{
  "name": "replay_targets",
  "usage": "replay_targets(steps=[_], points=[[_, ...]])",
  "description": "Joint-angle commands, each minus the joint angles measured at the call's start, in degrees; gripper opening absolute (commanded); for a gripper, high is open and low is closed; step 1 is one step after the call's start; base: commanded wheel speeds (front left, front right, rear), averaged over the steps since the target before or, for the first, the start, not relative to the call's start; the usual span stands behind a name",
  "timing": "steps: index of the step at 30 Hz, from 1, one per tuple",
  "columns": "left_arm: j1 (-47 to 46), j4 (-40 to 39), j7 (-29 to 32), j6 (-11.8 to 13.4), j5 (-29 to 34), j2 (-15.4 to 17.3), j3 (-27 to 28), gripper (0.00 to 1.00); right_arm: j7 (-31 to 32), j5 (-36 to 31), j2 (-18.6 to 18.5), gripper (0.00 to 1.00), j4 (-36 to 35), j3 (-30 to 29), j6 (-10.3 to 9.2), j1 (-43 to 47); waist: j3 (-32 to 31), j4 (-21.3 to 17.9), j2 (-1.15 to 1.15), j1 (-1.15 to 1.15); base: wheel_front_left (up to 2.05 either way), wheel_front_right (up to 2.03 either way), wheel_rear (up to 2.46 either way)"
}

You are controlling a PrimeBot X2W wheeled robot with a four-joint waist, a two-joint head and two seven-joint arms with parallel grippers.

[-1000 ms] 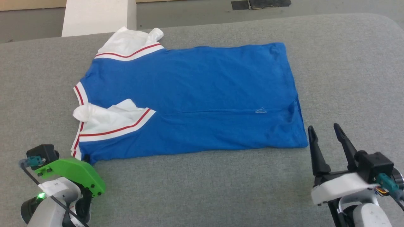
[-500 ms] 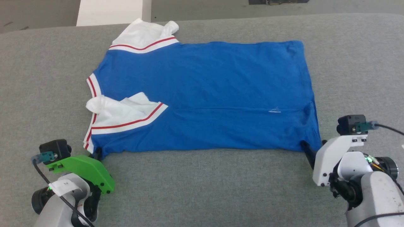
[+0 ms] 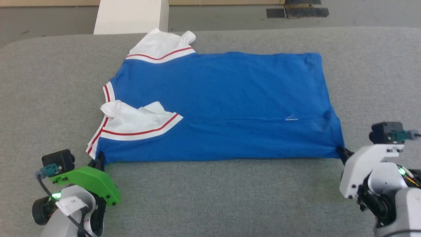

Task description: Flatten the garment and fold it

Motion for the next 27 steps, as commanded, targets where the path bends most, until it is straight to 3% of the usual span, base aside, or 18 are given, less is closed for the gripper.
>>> replay_targets(steps=[1,9,13,16,23,24,25,26,27], points=[[1.8,-1.0,-0.6,0.9,0.9,1.0,0.4,0.00,-1.1,0.5,-0.1,0.00,-1.5,-0.7,-0.09,2.3,-2.0,0.4,0.00,0.00,0.00,0.00,0.00],[12.8,-11.3,3.4,5.7,2.1,3.9,-0.1,0.00,1.8,1.8,-0.1,0.00,-9.6,-4.0,-0.09,12.8,-3.4,0.8,0.00,0.00,0.00,0.00,0.00],[16.5,-14.1,5.3,6.9,1.1,3.4,-0.7,0.00,3.3,2.7,-0.1,0.00,-9.2,-4.5,-0.09,16.2,-2.6,1.0,0.00,0.00,0.00,0.00,0.00],[17.4,-13.7,5.6,6.8,0.8,2.9,-1.4,0.00,3.0,3.5,-0.1,0.00,-6.6,-4.2,-0.09,17.0,-1.9,1.1,0.00,0.00,0.00,0.00,0.00],[16.0,-9.4,4.9,3.5,-0.4,1.4,-3.2,0.00,-1.8,4.9,-0.1,0.00,0.3,-3.1,-0.09,16.8,-2.4,1.4,0.00,0.00,0.00,0.00,0.00],[15.9,-9.0,4.6,3.2,-0.7,1.0,-3.3,0.41,-2.7,5.3,-0.1,0.21,0.7,-3.2,-0.09,16.9,-2.8,1.5,0.00,0.00,0.00,0.00,0.00],[15.9,-8.5,4.1,2.7,-0.8,0.8,-3.4,0.97,-3.8,5.7,-0.1,0.48,0.9,-2.9,-0.09,17.1,-3.2,1.5,0.00,0.00,0.00,0.00,0.00],[15.8,-8.3,3.7,2.5,-1.0,0.6,-3.4,1.00,-4.9,5.9,-0.1,1.00,0.8,-2.8,-0.09,17.4,-3.6,1.6,0.00,0.00,0.00,0.00,0.00],[15.8,-8.2,3.2,2.1,-1.0,0.5,-3.4,1.00,-6.5,6.1,-0.1,1.00,0.4,-2.6,-0.09,17.7,-4.0,1.6,0.00,0.00,0.00,0.00,0.00]])
